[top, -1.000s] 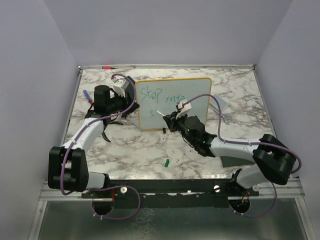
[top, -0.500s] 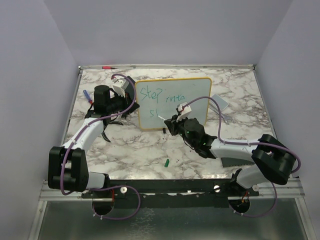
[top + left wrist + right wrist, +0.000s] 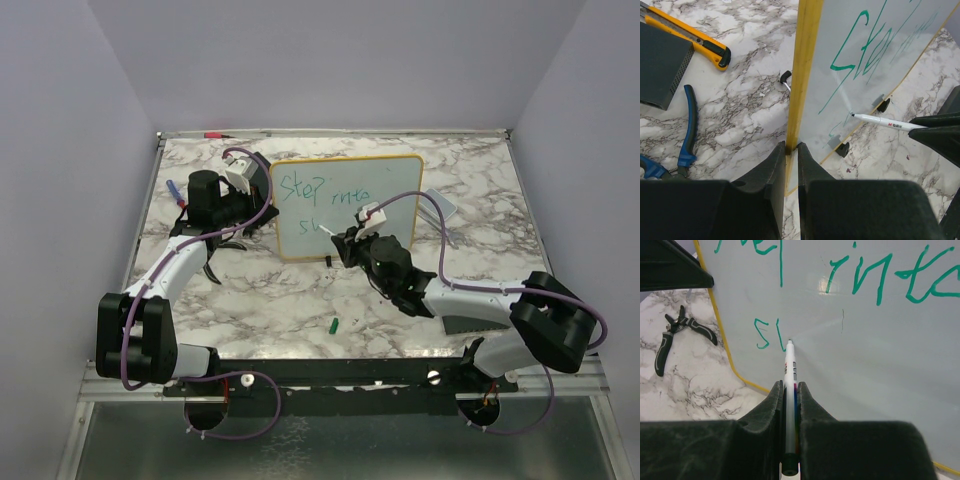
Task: Write a sentence on the whiteboard
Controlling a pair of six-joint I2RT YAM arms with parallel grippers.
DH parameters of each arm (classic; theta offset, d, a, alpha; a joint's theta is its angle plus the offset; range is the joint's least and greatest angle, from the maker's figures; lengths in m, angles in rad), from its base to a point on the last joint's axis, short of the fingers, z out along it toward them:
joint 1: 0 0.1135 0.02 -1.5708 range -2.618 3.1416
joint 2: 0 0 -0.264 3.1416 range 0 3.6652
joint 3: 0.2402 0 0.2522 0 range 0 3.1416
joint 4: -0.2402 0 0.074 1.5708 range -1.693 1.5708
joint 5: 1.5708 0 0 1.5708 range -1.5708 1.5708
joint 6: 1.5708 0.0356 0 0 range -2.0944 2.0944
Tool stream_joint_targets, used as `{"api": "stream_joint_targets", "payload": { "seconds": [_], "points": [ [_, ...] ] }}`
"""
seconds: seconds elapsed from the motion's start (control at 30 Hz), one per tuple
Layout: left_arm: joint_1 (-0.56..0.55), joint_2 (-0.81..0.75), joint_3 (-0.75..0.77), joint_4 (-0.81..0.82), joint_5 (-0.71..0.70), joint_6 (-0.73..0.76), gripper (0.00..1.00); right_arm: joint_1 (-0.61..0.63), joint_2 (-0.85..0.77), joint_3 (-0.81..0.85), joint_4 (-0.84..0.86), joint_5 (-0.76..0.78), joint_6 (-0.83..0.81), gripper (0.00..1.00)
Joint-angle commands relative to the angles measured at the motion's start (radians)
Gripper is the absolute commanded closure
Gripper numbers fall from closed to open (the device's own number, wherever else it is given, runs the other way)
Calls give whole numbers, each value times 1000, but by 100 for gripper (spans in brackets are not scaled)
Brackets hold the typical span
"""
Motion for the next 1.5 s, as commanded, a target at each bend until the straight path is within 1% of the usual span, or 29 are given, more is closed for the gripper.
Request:
{"api": "stream_joint_targets", "payload": {
  "seconds": [0.0, 0.43, 0.73, 1.47],
  "points": [
    [-1, -39, -2, 24, -7, -2, 100, 0, -7, 34, 16, 64, -29, 99],
    [-1, -40, -3, 25, -6, -2, 100, 0, -33, 17, 41, 82, -32, 100],
    [-2, -40, -3, 25, -6, -1, 100, 0, -16, 32, 36, 76, -35, 99],
    [-1, -40, -2, 25, -8, -1, 100, 0, -9, -36, 1, 38, 32, 99]
  ]
}}
